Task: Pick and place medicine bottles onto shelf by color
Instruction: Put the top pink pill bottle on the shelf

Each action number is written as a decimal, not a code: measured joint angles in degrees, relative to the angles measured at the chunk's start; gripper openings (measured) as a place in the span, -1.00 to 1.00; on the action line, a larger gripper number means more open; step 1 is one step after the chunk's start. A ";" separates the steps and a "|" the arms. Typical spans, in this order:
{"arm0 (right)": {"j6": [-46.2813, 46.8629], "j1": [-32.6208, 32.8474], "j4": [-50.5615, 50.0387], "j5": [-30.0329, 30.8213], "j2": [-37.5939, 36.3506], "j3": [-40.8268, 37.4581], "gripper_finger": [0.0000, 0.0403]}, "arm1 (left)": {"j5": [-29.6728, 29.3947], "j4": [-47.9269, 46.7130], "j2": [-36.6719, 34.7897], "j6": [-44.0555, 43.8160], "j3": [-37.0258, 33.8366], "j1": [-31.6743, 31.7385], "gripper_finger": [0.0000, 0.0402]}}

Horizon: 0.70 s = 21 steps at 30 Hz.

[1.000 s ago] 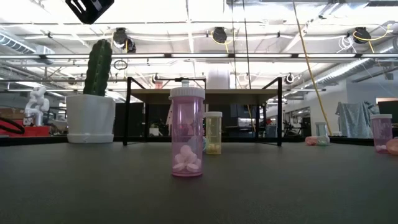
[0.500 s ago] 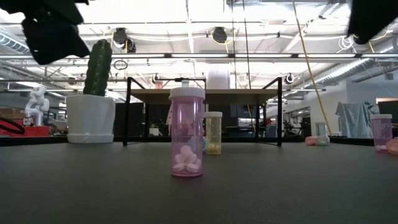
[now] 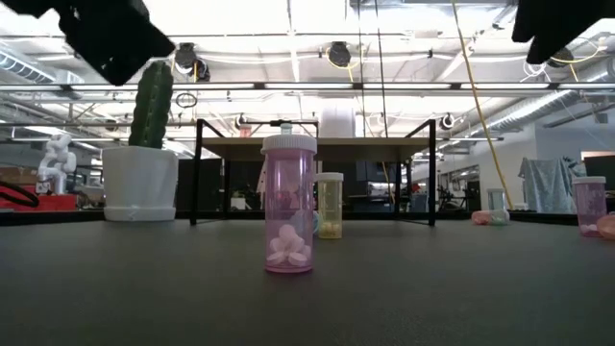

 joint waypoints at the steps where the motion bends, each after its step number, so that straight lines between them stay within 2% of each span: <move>1: 0.29 -0.02 -0.55 -0.02 0.00 0.00 -0.21 | -0.77 0.02 0.46 -1.39 0.00 0.31 -0.07; 5: 0.91 -0.02 -2.65 -0.81 0.00 0.00 -0.20 | -1.40 0.07 2.21 -10.89 0.00 1.72 -0.07; 9: 4.97 -0.31 -9.73 -4.84 -0.99 0.00 -0.20 | -1.36 0.26 2.65 -17.40 -0.02 2.55 -0.07; 13: 10.56 -0.68 -20.66 -6.98 -1.77 0.00 -0.20 | -1.38 0.90 2.72 -17.30 -0.01 2.94 -0.07; 16: 11.34 -1.69 -27.10 -7.84 -2.98 -0.06 -0.20 | -1.38 1.93 2.70 -17.04 -0.02 2.99 -0.07; 21: 8.36 -6.51 -23.91 -8.07 -10.11 -8.00 -0.20 | -1.79 4.66 2.70 -15.17 -0.02 3.32 -0.07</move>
